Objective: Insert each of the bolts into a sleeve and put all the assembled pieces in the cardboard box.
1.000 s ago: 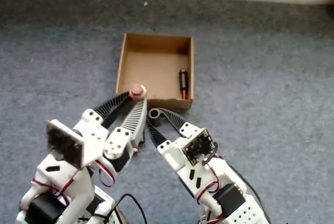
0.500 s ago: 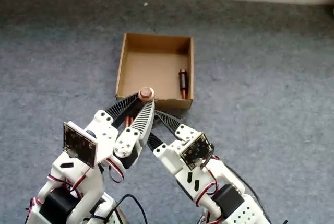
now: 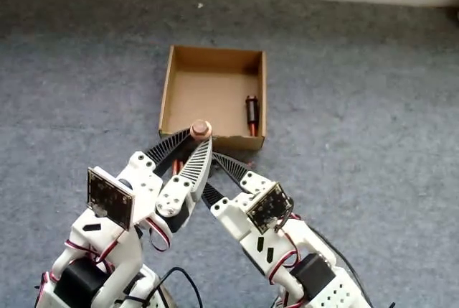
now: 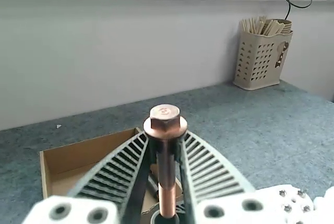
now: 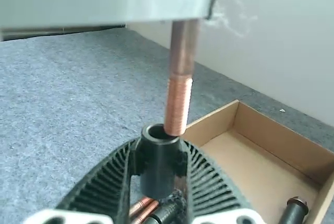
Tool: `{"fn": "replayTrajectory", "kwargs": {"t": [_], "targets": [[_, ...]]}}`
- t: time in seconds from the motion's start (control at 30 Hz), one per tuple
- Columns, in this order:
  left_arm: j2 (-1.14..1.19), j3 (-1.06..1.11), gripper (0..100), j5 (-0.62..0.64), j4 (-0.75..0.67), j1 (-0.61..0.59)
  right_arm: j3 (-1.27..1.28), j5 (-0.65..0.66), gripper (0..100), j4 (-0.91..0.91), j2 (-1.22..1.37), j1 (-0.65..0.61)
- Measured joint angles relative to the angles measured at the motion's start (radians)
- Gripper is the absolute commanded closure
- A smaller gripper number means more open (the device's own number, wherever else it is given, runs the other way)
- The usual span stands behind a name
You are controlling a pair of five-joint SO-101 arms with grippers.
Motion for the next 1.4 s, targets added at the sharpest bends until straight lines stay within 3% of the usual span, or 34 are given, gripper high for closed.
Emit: {"fn": "replayTrajectory", "kwargs": {"t": [0.7, 1.2, 1.4], "targets": [[0.0, 0.002, 100, -0.002, 0.049, 0.002, 0.0, 0.002, 99.4, -0.002, -0.003, 0.031], [-0.011, 0.071, 100, -0.083, 0.049, 0.011, 0.0, 0.0, 99.4, -0.002, -0.003, 0.064], [-0.012, 0.106, 97, -0.092, 0.038, 0.011, 0.002, -0.109, 99.4, -0.002, -0.002, 0.12]]}}
